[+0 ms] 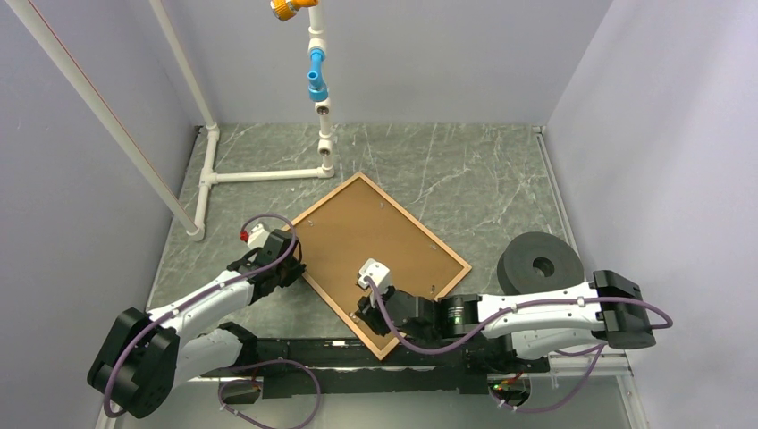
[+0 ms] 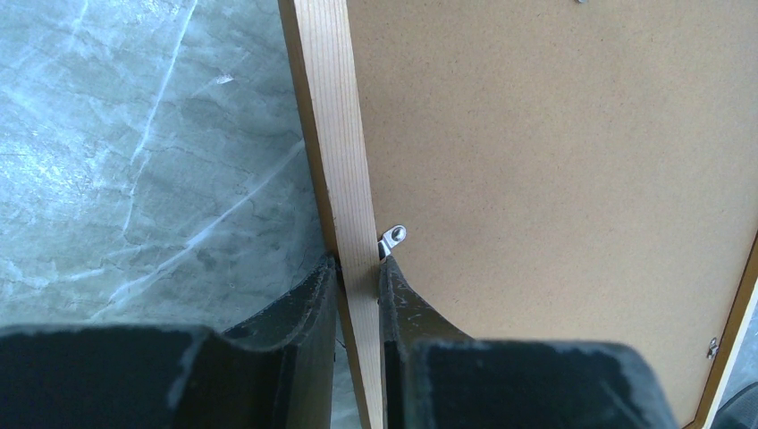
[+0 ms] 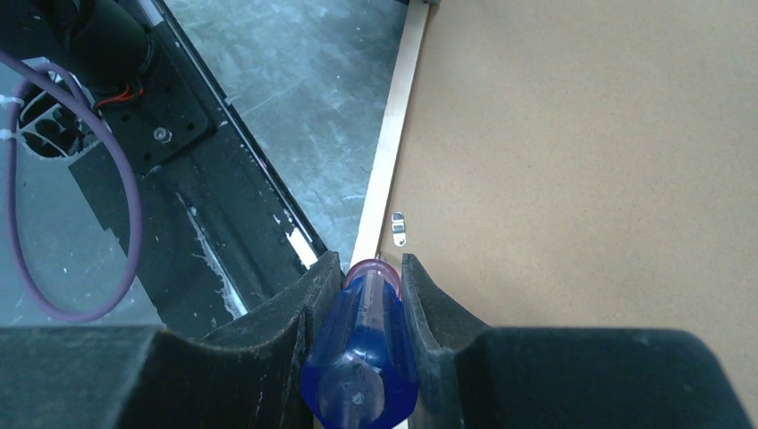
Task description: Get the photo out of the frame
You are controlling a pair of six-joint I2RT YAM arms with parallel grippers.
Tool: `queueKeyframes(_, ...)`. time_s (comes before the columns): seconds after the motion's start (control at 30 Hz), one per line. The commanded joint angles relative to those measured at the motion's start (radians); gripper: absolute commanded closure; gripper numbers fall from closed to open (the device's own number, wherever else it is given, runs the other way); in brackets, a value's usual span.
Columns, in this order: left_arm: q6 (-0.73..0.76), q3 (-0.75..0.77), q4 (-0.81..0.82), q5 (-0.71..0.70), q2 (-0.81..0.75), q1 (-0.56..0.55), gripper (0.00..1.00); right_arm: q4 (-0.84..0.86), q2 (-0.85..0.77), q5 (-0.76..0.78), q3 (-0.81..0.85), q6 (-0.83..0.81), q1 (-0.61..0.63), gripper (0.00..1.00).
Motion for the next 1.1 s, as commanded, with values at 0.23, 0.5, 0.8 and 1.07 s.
queueKeyframes(0.23, 0.003, -0.038, -0.044, 0.081, 0.015, -0.005, 1.00, 0.128, 0.076, 0.053, 0.027, -0.023, -0.005, 1.00)
queueKeyframes(0.5, 0.005, -0.037, -0.047, 0.080, 0.010, -0.005, 1.00, 0.079, 0.096, 0.084, 0.059, -0.027, -0.005, 1.00)
queueKeyframes(0.8, 0.005, -0.038, -0.042, 0.081, 0.015, -0.005, 1.00, 0.020, 0.075, 0.117, 0.058, -0.028, -0.005, 1.00)
queueKeyframes(1.07, 0.002, -0.035, -0.051, 0.077, 0.011, -0.005, 1.00, 0.019, 0.077, 0.124, 0.064, -0.035, -0.005, 1.00)
